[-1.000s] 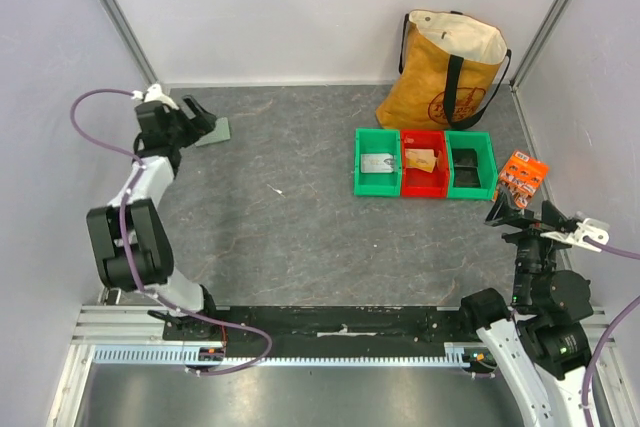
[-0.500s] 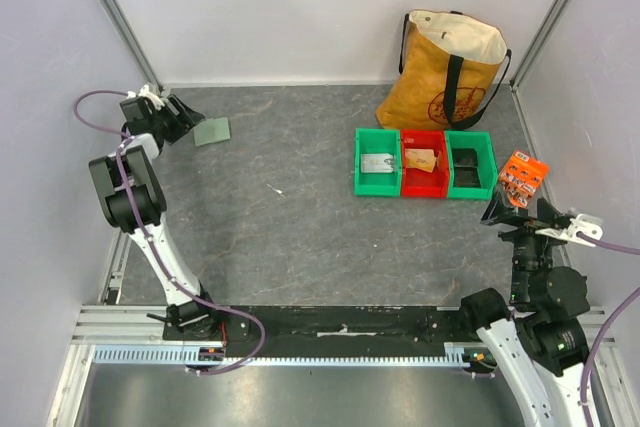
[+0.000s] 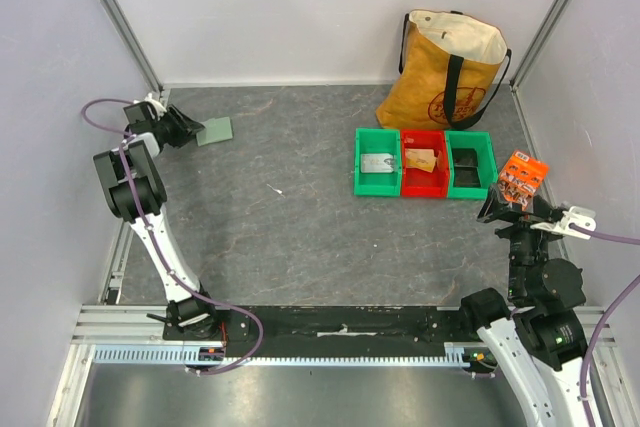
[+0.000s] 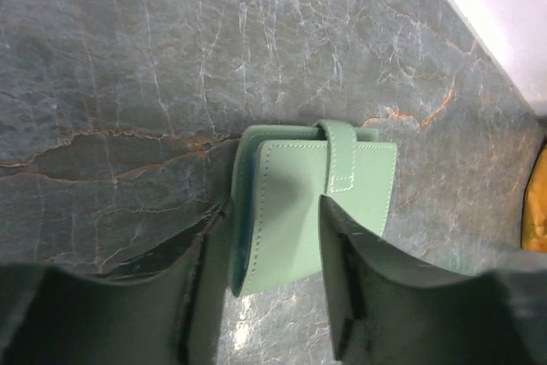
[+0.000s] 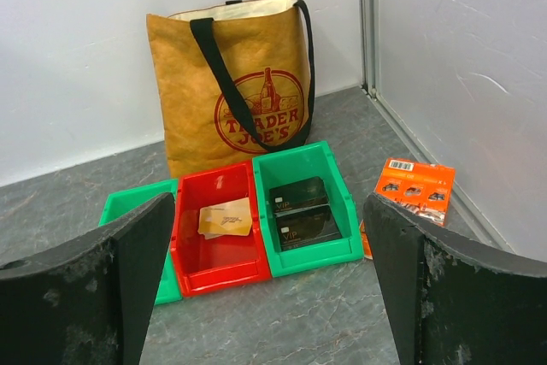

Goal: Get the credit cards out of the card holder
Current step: Move the card holder to the center of the board.

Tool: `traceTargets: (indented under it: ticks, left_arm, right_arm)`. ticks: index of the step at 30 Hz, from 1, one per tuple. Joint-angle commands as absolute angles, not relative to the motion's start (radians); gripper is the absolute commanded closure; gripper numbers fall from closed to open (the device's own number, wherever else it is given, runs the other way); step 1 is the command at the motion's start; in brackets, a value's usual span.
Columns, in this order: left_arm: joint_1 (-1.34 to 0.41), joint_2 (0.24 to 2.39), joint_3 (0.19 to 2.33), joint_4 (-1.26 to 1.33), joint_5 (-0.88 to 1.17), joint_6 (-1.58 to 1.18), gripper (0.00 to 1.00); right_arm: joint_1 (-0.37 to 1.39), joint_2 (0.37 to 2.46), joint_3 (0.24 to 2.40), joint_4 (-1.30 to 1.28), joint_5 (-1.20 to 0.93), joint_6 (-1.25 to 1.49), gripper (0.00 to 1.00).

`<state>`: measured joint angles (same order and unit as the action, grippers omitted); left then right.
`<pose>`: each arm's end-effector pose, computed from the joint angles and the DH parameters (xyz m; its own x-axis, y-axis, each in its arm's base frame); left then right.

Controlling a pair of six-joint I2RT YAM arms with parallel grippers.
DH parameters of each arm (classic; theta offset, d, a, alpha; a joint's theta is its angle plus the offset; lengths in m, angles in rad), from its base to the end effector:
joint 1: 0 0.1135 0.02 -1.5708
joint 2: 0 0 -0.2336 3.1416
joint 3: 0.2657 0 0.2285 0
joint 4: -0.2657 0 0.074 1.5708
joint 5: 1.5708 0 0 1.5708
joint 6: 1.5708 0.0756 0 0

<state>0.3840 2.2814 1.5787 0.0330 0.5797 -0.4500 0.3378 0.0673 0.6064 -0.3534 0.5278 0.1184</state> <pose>0.4671 0.1440 0.1087 -0.5551 -0.6168 -0.5581 -0.1740 0.7422 -0.6472 0.0902 -0.0087 0.3196 0.1943 0.1764 -0.9649 0.1588 0.9650 0.2084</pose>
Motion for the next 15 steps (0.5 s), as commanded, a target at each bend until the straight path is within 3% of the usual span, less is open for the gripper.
traceTargets:
  ticks: [1, 9, 15]
  left_arm:
    - [0.384, 2.304, 1.588, 0.006, 0.644, -0.491, 0.55]
    - [0.382, 2.272, 1.537, -0.025, 0.673, -0.492, 0.98]
    - [0.351, 2.188, 1.427, -0.003, 0.678, -0.488, 0.98]
  right_arm:
    - [0.341, 0.075, 0.611, -0.334, 0.526, 0.101, 0.02]
    - [0.339, 0.046, 0.604, -0.328, 0.535, 0.103, 0.02]
    - [0.341, 0.026, 0.604, -0.324, 0.535, 0.106, 0.02]
